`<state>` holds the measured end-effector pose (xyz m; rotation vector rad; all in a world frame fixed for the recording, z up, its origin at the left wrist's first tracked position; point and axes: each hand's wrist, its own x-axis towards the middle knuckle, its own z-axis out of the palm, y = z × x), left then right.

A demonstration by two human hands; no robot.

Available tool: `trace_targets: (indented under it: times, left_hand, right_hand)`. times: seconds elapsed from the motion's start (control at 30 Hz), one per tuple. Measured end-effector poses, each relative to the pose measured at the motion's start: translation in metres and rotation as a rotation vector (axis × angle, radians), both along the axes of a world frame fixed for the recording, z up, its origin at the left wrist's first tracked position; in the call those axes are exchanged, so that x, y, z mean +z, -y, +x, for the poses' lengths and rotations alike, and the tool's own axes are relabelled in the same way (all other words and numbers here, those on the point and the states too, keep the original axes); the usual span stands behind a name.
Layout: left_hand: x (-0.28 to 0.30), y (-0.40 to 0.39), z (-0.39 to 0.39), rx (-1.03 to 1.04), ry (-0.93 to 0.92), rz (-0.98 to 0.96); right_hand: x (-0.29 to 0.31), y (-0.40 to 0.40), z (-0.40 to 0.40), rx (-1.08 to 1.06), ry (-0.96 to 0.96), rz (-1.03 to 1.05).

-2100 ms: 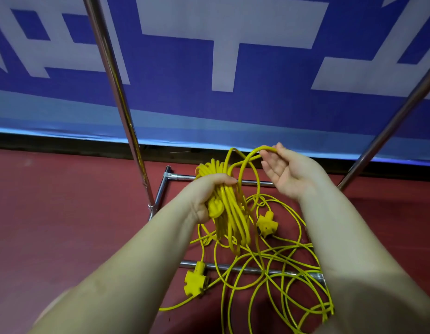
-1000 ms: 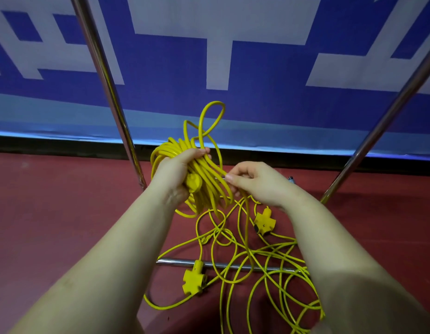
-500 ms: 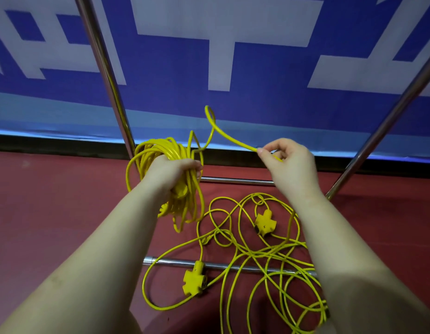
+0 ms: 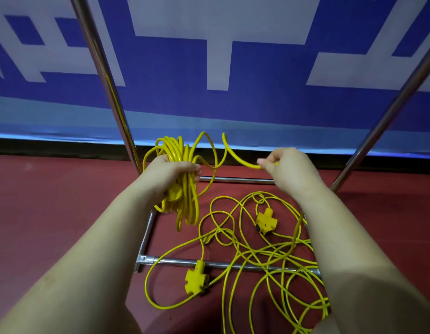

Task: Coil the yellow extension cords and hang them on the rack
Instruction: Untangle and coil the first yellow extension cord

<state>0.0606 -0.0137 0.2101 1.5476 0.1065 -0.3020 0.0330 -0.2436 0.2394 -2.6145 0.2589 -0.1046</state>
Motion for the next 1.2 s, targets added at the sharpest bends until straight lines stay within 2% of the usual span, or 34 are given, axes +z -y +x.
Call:
trace_targets:
  times: [0.07, 0.13, 0.23, 0.47, 0.57, 0.67, 0.8, 0.93, 1.03, 1.2]
  left_hand:
    - [-0.001, -0.002, -0.001, -0.100, 0.015, 0.101]
    - [-0.002, -0.001, -0.003, -0.193, 0.018, 0.215]
    - [-0.001, 0.006, -0.010, -0.356, -0.009, 0.235]
    - [0.002, 0.024, -0.023, -0.848, -0.015, 0.322]
    - [-0.001, 0.029, -0.026, -0.971, -0.022, 0.335]
    - [0.000, 0.028, -0.025, -0.987, -0.035, 0.317]
    - [0.001, 0.021, -0.022, -0.994, -0.039, 0.276]
    - [0.006, 0.015, -0.021, -0.983, -0.030, 0.180]
    - [0.009, 0.006, -0.019, -0.990, -0.044, 0.120]
    - [0.007, 0.001, -0.016, -1.016, -0.054, 0.189]
  right_hand:
    - [-0.001, -0.001, 0.001, -0.015, 0.080, 0.129]
    - [-0.005, -0.004, 0.004, -0.013, 0.083, 0.343]
    - [-0.008, -0.013, 0.004, 0.015, 0.093, 0.634]
    - [-0.021, -0.028, 0.003, 0.313, 0.184, 0.417]
    - [-0.033, -0.030, 0.005, 0.382, 0.096, 0.339]
    - [-0.038, -0.029, 0.004, 0.461, -0.095, 0.472]
    - [-0.036, -0.024, 0.001, 0.503, -0.184, 0.385]
    - [-0.022, -0.021, -0.005, 0.517, -0.308, 0.582]
    - [-0.016, -0.013, -0.008, 0.642, -0.484, 0.660]
    - [-0.017, -0.019, -0.014, 0.738, -0.673, 0.639]
